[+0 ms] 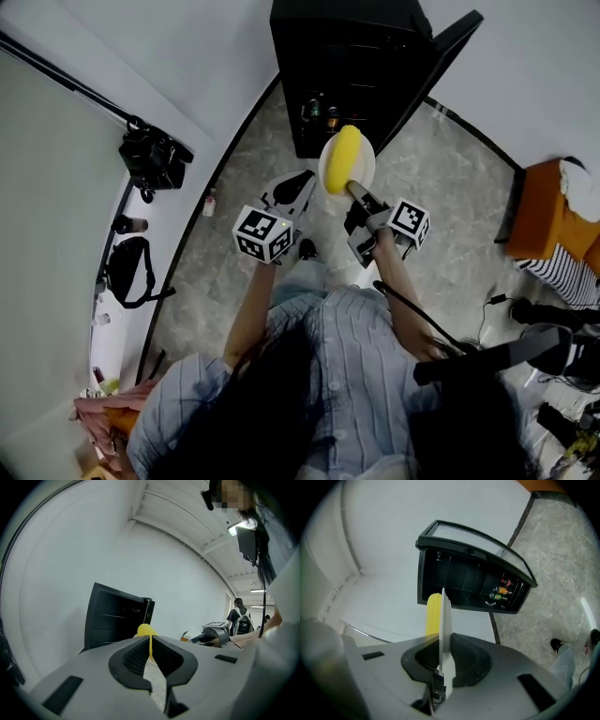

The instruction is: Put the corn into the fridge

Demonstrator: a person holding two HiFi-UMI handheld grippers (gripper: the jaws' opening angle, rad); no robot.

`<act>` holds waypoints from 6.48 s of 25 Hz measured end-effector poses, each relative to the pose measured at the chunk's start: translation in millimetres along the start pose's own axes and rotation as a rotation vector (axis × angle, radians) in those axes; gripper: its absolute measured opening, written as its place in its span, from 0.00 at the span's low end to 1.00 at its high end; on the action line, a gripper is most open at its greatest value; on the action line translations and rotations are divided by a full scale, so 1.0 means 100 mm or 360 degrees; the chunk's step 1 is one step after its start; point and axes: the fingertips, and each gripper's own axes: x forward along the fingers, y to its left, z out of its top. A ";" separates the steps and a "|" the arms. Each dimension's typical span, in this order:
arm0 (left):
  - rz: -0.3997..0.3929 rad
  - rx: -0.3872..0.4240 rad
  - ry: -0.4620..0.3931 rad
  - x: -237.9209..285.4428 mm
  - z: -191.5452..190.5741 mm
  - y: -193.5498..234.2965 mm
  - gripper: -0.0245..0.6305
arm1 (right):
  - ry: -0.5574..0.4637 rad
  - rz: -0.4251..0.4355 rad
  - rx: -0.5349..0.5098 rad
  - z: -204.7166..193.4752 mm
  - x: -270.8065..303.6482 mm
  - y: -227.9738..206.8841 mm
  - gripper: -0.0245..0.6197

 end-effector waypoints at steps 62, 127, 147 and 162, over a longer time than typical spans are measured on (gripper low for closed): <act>-0.0067 -0.0012 0.0070 1.49 0.47 1.41 0.07 | -0.0063 -0.0057 -0.0018 1.94 2.05 0.29 0.10; 0.0052 -0.0107 0.0115 1.48 0.42 1.91 0.07 | -0.0280 0.0014 0.0022 2.74 3.26 0.49 0.15; 0.0064 -0.0125 0.0125 1.47 0.38 1.92 0.07 | -0.0326 -0.0002 0.0091 2.75 3.27 0.45 0.13; 0.0088 -0.0126 0.0141 1.48 0.35 1.96 0.07 | -0.0459 -0.0034 -0.0075 2.84 3.35 0.59 0.25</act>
